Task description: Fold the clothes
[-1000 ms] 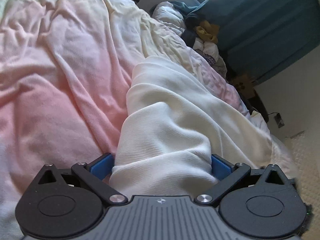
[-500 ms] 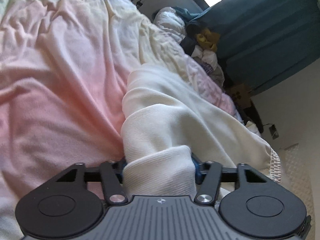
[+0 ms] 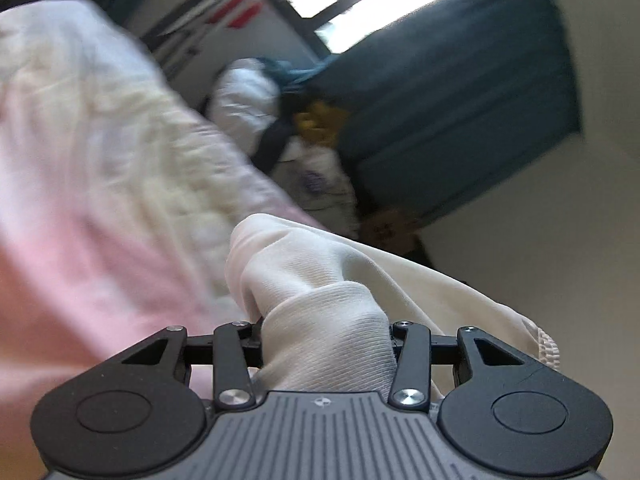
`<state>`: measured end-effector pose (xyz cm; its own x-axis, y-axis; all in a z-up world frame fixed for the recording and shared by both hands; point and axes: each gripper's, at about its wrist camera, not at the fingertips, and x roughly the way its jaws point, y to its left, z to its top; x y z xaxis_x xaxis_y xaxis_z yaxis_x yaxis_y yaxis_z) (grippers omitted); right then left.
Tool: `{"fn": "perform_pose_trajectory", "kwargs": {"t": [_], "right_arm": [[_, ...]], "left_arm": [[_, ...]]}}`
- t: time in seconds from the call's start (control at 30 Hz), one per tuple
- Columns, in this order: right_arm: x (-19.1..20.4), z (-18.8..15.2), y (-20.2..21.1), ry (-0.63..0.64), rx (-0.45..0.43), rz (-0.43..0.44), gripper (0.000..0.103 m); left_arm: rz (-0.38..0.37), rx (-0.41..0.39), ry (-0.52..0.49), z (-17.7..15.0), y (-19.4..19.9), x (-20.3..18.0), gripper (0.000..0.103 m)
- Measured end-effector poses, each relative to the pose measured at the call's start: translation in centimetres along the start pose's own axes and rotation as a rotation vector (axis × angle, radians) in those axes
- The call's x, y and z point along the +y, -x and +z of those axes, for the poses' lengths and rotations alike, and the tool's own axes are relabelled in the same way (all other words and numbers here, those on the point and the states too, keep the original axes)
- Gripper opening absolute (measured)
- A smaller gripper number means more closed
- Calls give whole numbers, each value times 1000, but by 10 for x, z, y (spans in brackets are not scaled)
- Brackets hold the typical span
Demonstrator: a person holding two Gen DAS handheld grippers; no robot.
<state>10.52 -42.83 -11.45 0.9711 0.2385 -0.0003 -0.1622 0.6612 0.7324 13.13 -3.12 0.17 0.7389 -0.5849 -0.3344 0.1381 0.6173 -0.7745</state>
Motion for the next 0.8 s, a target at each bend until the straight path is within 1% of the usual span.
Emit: {"fn": "perform_pose_trajectory", "kwargs": {"t": [0.07,0.23,0.3,0.47,0.53,0.6,0.63,0.7,0.77,0.8], "right_arm": [[-9,23,9,-6,-42,-14,42],[-57,82,42,-8,-152,-101,43],[-84,101,56,-16,-185,-151,43],[-161,140,82,-37,-239,-295,42],[-194,138,92,-97,-234,-360,42],[-227,134,101,-164,-225,-426,42],[-240,126,104,-203,-204,-453,42],[-265,105,108,-285,-152,-504,42],[-289,85,113,-367,-99,-555,42],[-297,73,116,-394,-87,-566,43]], "left_arm": [[-39,24,-37,-1,-32,-29,45],[-128,116,-119,-32,-127,-97,45],[-170,162,-141,-53,-174,-120,45],[-208,293,-136,-122,-278,-137,45],[-222,346,-133,-150,-320,-143,45],[-193,399,-133,-171,-350,-133,45],[-171,424,-135,-180,-363,-123,45],[-140,450,-133,-195,-377,-101,45],[-121,481,-142,-200,-384,-79,46],[-112,497,-147,-202,-387,-68,46]]}}
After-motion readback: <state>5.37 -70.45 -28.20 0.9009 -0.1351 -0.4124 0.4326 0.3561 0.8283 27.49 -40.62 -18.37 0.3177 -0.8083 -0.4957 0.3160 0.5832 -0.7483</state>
